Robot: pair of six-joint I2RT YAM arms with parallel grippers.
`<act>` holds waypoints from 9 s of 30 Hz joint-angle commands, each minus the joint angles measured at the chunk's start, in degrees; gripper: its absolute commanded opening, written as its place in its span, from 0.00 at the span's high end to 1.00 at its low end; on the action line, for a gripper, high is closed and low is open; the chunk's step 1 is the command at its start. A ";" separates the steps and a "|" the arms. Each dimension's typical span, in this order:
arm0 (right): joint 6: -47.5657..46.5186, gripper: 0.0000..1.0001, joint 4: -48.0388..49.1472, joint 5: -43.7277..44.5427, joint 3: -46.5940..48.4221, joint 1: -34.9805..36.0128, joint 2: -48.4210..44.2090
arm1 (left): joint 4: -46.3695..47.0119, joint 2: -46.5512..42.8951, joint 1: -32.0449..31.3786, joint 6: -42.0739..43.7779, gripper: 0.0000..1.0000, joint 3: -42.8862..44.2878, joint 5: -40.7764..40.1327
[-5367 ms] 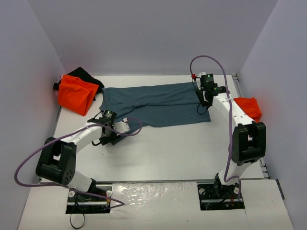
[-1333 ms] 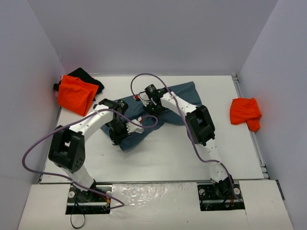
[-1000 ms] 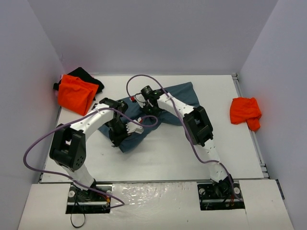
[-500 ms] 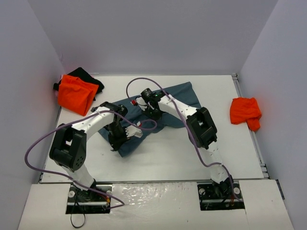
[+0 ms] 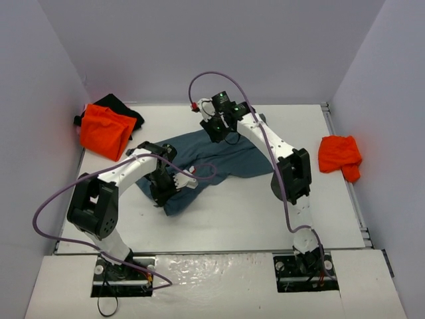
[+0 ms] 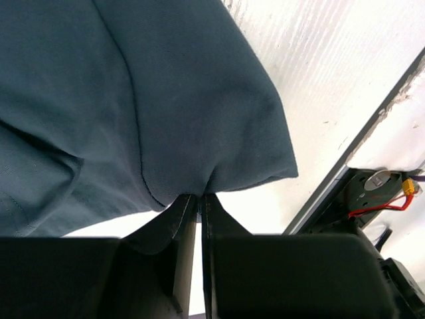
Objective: Fold and stack the t-shirts
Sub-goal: Grap the side of the flattened tshirt closest away from the robot with both arms
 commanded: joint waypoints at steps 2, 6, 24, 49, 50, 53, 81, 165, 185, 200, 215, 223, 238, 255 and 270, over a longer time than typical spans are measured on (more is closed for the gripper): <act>2.50 0.84 -3.15 -13.76 7.25 4.15 8.77 | 0.14 -3.46 -1.08 -1.11 0.92 0.03 -1.57; 3.55 0.85 -4.17 -18.49 9.39 5.68 13.57 | 0.54 -3.96 -1.76 -1.27 0.88 -0.71 -2.19; 4.56 0.86 -5.69 -16.47 12.25 11.76 21.09 | -0.23 -6.56 -5.23 -3.93 0.85 -6.48 -2.72; 3.22 0.87 -5.84 -15.88 8.12 8.53 18.86 | 13.33 -1.45 -5.29 -0.49 0.64 -16.00 -16.93; 3.27 0.86 -5.79 -15.93 8.17 8.53 18.95 | 13.71 -1.36 -5.29 -0.40 0.64 -16.19 -17.07; 3.44 0.86 -5.76 -16.06 8.21 8.53 19.03 | 14.76 -0.85 -5.29 -0.50 0.65 -16.48 -17.35; 5.48 0.88 -5.84 -14.35 11.91 9.65 23.00 | -16.67 -9.31 -19.11 -6.85 1.00 11.42 5.15; 2.92 0.43 -0.43 6.21 -4.88 -17.80 -17.00 | 22.22 5.57 -40.67 1.99 0.67 9.10 -45.23; 2.95 0.41 2.68 8.02 -13.85 -23.38 -23.51 | 25.75 8.44 -52.22 0.37 0.67 7.84 -42.36; 3.63 0.40 2.86 7.62 -15.14 -25.25 -23.89 | 19.16 5.54 -52.82 1.02 0.67 6.14 -36.91; 4.26 0.40 2.95 6.38 -15.42 -25.48 -22.48 | 19.87 7.35 -54.60 1.59 0.67 4.75 -35.62; 4.53 0.40 3.03 4.93 -15.46 -25.48 -23.18 | 20.18 8.96 -54.60 1.97 0.67 5.53 -36.27; 4.37 0.39 3.21 2.83 -17.24 -25.48 -25.17 | 21.83 13.12 -53.44 3.13 0.67 8.33 -36.55; 4.45 0.39 3.67 1.35 -17.98 -25.48 -24.81 | 22.42 14.67 -51.90 5.08 0.94 8.71 -37.61; 3.66 0.37 4.00 2.13 -19.99 -25.48 -22.41 | 17.91 7.67 -43.07 1.73 1.00 17.17 -34.09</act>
